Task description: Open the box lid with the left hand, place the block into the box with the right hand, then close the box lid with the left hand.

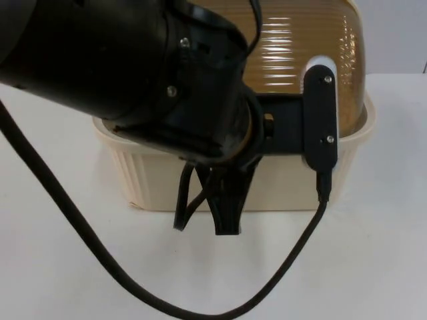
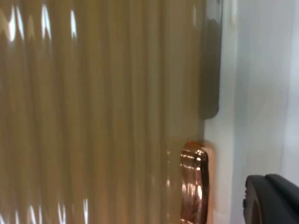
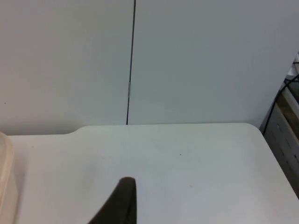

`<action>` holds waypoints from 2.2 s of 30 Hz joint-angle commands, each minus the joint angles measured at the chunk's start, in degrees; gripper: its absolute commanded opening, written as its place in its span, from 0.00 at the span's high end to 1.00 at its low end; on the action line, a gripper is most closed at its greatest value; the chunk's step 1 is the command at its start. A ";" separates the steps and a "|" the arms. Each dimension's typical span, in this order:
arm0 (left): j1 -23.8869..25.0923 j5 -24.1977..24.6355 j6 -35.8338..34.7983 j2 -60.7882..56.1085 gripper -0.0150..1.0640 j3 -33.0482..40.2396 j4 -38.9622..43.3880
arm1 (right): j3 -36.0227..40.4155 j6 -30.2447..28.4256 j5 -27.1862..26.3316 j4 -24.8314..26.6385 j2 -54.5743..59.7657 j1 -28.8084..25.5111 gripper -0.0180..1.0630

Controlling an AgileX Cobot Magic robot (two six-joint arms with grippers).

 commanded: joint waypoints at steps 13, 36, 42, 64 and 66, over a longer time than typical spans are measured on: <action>0.04 -1.25 -0.89 0.64 0.99 -0.14 4.89 | -0.25 -0.26 0.06 -0.31 -0.01 0.23 0.01; 3.22 -4.00 -5.01 0.61 0.99 -0.14 7.77 | -0.25 -0.26 0.68 -0.31 -0.01 0.23 0.01; 3.22 -3.62 -4.90 0.61 0.99 -0.14 9.29 | -0.25 -0.26 0.68 -0.31 -0.01 0.23 0.01; 3.35 -1.22 -5.28 0.61 0.99 -1.45 13.60 | -0.25 -0.26 1.16 -0.11 -0.01 0.23 0.01; 3.47 -1.10 -5.51 0.61 0.99 -2.19 14.51 | -0.25 -0.26 1.16 -0.11 -0.01 0.23 0.01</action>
